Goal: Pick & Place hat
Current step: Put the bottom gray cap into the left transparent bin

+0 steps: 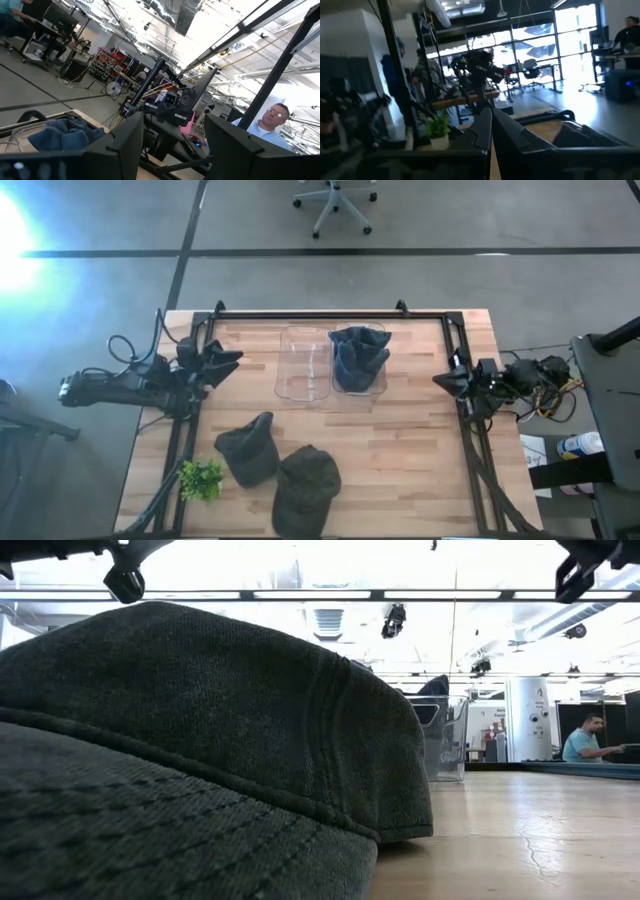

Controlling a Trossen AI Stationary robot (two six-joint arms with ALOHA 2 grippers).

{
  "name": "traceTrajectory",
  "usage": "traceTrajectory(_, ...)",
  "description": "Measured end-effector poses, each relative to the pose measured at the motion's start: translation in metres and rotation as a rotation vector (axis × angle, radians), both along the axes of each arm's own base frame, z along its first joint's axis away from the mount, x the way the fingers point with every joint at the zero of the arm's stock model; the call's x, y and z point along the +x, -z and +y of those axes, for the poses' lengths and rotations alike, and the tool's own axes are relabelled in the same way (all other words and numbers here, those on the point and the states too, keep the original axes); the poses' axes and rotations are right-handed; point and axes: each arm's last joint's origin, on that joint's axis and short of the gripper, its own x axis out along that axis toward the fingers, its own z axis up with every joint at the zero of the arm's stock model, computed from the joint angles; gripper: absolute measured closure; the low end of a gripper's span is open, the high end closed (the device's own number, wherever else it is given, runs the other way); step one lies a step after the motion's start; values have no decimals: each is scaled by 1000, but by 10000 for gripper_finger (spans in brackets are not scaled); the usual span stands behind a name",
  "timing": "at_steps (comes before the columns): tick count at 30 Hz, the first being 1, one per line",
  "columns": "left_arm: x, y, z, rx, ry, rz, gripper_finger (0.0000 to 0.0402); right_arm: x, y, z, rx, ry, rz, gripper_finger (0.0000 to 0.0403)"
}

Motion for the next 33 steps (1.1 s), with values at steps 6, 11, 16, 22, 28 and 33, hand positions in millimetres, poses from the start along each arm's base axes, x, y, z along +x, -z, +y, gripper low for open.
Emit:
traceTrajectory(6,4,2,0,-27,18,25,197,9,14,3,-131,38,84,394)
traceTrajectory(11,13,8,-3,-89,101,106,198,13,19,5,-99,39,108,394)
traceTrajectory(16,25,-8,-6,-84,200,281,200,15,21,5,-86,35,123,394)
traceTrajectory(22,34,-36,-9,-59,252,600,200,17,22,6,-97,36,138,394)
traceTrajectory(28,48,-40,-15,-82,293,896,200,17,22,6,-93,36,138,394)
traceTrajectory(33,67,-31,-23,-90,373,980,200,17,22,6,-94,36,140,394)
